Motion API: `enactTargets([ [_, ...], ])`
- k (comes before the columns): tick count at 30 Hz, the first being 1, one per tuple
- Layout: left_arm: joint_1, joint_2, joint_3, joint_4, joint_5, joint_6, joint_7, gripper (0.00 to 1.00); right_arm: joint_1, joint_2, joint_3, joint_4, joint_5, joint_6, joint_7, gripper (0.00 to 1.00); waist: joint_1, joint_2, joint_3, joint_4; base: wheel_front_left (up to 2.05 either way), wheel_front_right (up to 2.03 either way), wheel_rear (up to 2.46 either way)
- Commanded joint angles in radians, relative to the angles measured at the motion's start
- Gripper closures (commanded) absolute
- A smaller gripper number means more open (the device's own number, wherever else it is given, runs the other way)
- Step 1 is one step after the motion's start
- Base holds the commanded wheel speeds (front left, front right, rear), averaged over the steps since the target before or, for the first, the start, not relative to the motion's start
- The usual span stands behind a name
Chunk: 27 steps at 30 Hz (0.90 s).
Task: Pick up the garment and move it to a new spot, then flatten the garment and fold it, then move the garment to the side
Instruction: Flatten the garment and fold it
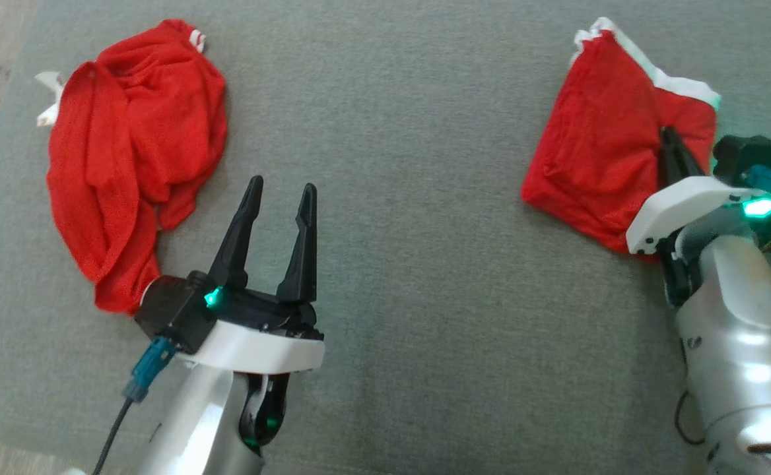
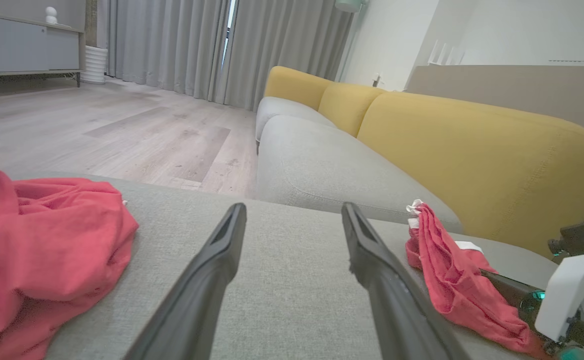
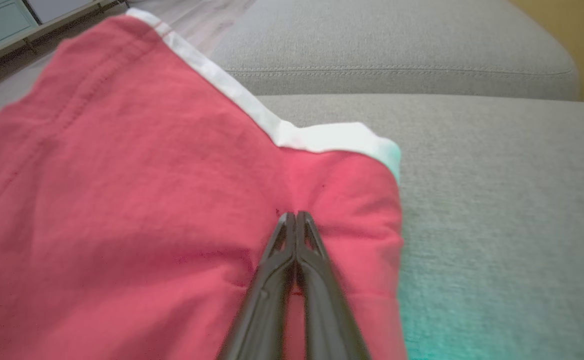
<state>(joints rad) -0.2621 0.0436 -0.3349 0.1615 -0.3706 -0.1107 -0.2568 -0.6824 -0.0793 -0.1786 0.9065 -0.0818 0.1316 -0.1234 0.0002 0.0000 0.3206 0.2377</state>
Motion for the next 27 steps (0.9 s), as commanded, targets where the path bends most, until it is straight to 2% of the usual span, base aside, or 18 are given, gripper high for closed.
enactTargets([
  [1, -0.030, 0.007, 0.021, -0.025, -0.006, 0.009, -0.005, 0.00, -0.042, 0.000, 0.015, -0.008, -0.023, -0.001, -0.022, 1.00, -0.0002, 0.0000, 0.007, 0.014, 0.00, 0.00, 0.00],
  [8, -0.034, 0.007, 0.009, -0.025, -0.017, 0.019, -0.005, 0.00, -0.141, 0.019, 0.030, 0.000, -0.060, -0.001, -0.126, 1.00, -0.0002, 0.0000, 0.005, 0.033, 0.00, 0.00, 0.00],
  [13, -0.045, 0.007, -0.022, -0.034, -0.034, 0.025, -0.005, 0.00, -0.188, 0.027, 0.095, 0.051, -0.083, -0.001, -0.132, 1.00, -0.0002, 0.0000, 0.023, 0.059, 0.00, 0.00, 0.00],
  [18, -0.054, 0.007, -0.041, -0.035, -0.047, 0.032, -0.005, 0.00, -0.218, 0.029, 0.136, 0.171, -0.104, -0.001, -0.083, 1.00, -0.0002, 0.0000, 0.036, 0.081, 0.00, 0.00, 0.00],
  [23, -0.052, 0.007, -0.031, -0.033, -0.049, 0.038, -0.005, 0.00, -0.229, 0.029, 0.201, 0.261, -0.059, -0.001, -0.084, 1.00, -0.0002, 0.0000, 0.032, 0.077, 0.00, 0.00, 0.00],
  [27, -0.045, 0.007, -0.004, -0.026, -0.036, 0.037, -0.005, 0.00, -0.233, 0.029, 0.265, 0.257, 0.030, -0.001, -0.121, 1.00, -0.0002, 0.0000, 0.013, 0.044, 0.00, 0.00, 0.00],
])
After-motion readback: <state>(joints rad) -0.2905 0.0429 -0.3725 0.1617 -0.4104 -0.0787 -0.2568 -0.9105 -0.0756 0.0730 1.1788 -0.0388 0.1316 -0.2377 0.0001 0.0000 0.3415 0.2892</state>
